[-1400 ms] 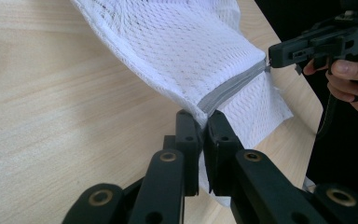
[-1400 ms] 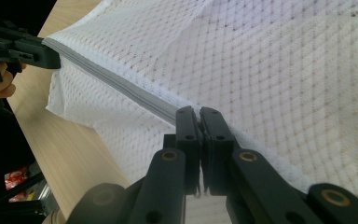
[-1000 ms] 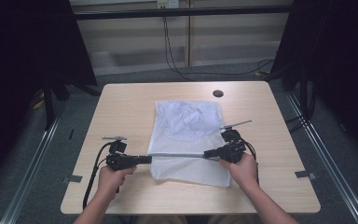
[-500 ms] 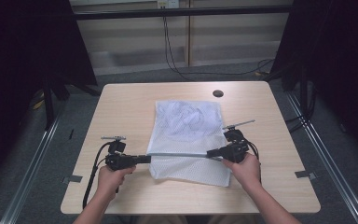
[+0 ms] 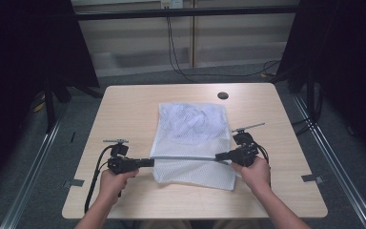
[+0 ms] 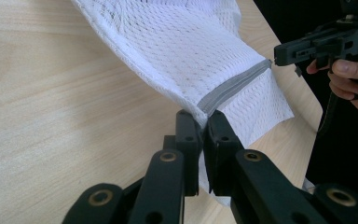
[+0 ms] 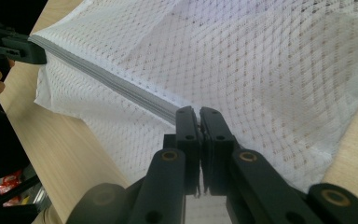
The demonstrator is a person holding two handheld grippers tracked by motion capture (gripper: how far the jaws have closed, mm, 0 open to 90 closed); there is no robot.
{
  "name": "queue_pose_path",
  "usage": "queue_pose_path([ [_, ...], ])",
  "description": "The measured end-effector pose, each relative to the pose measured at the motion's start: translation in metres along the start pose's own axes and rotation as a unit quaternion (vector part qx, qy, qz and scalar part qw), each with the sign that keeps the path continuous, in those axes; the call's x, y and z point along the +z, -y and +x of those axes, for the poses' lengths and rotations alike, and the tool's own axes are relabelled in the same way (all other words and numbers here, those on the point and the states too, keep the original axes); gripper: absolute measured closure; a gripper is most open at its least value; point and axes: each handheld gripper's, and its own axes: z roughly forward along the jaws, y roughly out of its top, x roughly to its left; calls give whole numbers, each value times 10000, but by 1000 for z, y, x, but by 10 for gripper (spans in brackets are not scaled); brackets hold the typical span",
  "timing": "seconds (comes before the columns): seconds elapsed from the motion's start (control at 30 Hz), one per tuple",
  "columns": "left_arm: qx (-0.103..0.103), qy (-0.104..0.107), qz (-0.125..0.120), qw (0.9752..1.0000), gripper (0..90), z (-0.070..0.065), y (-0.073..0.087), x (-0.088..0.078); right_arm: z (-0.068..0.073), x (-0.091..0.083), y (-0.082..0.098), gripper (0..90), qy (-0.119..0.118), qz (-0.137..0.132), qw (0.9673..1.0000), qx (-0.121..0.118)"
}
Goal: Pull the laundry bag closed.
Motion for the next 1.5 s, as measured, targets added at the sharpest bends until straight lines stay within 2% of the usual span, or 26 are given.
queue_pose_path([
  [1.5, -29, -14, -37, 10000, 854, 0, 0, -2, -8, -7, 5, 869, 66, -8, 10000, 52],
])
